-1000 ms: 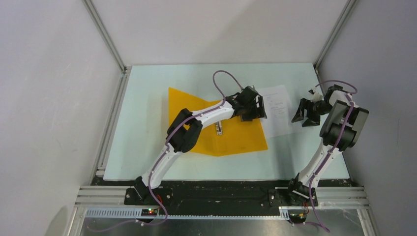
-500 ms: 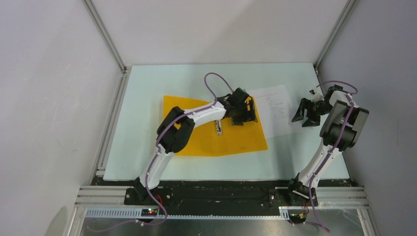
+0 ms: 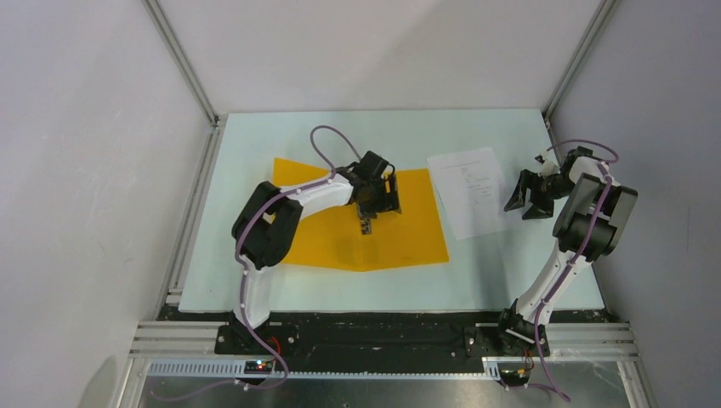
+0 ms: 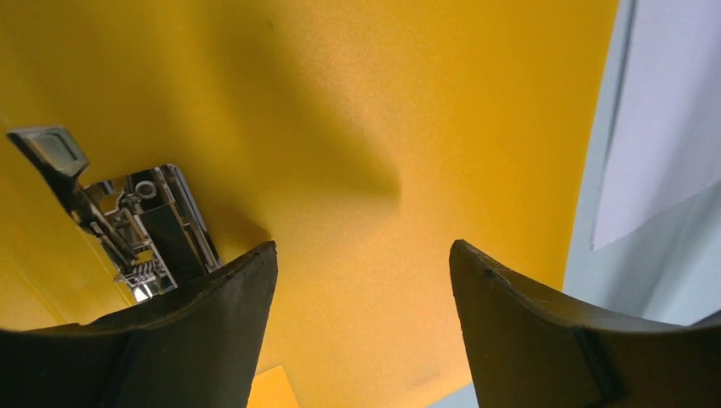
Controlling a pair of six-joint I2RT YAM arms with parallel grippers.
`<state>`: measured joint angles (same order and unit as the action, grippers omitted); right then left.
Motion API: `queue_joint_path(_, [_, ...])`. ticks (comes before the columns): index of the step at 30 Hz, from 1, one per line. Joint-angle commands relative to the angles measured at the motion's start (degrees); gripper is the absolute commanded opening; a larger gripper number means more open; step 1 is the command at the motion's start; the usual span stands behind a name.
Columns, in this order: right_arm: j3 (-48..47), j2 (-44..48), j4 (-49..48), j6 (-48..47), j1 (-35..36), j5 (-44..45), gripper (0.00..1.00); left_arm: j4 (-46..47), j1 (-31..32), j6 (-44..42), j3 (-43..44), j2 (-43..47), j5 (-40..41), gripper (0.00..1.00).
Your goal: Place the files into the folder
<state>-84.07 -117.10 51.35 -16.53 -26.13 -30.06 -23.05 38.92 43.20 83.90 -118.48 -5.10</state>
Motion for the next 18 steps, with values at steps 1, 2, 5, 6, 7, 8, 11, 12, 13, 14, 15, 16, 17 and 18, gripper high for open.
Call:
queue_joint_path(1, [1.1,0.8,1.1,-0.5,0.4,2.6,0.74,-6.1,-2.9,-5.0,-5.5,1.8,7.1,0.81])
queue_joint_path(2, [1.2,0.8,1.2,-0.5,0.4,2.5,0.74,-6.1,-3.8,-5.9,-6.1,2.0,7.8,0.81])
queue_joint_path(5, [1.3,0.6,1.5,-0.9,0.4,2.6,0.74,-6.3,-5.4,-7.6,-5.9,2.4,8.3,0.8])
queue_joint_path(6, [1.3,0.6,1.5,-1.0,0.3,2.6,0.74,-6.3,-5.4,-8.6,-4.4,2.5,7.4,0.8])
queue_joint_path(7, [1.3,0.6,1.5,-1.1,0.2,2.6,0.75,-6.3,-5.1,-9.4,-3.1,2.5,6.1,0.8])
queue_joint_path(8, [1.3,0.6,1.5,-1.2,0.0,2.7,0.75,-6.2,-3.8,-11.1,0.4,2.5,5.8,0.8])
queue_joint_path(11, [1.3,0.5,1.3,-1.2,-0.3,2.4,0.75,-5.3,-0.1,-14.8,8.5,2.2,1.3,0.82])
queue_joint_path(12, [1.3,0.5,1.2,-1.0,-0.4,2.3,0.75,-4.5,1.7,-15.5,11.8,1.8,0.2,0.82])
queue_joint_path(13, [1.4,0.4,1.2,-0.9,-0.4,2.1,0.75,-2.6,2.5,-15.5,13.4,1.5,-1.7,0.83])
queue_joint_path(14, [1.5,0.4,1.1,-0.7,-0.4,2.0,0.75,-0.8,3.9,-15.2,16.1,0.4,-2.5,0.84])
queue_joint_path(15, [1.5,0.3,1.0,-0.6,-0.4,1.9,0.75,-0.3,5.0,-13.8,19.3,-0.5,-3.8,0.84])
queue_joint_path(16, [1.6,0.2,1.0,-0.6,-0.3,1.8,0.75,0.2,5.3,-12.7,21.0,-2.9,-4.4,0.84])
queue_joint_path(17, [1.6,0.2,1.1,-0.5,-0.3,1.8,0.75,0.2,5.6,-9.4,24.1,-5.8,-5.3,0.85])
queue_joint_path(18, [1.6,0.1,1.1,-0.6,-0.2,1.8,0.75,0.3,5.6,-7.7,25.7,-7.2,-5.2,0.85])
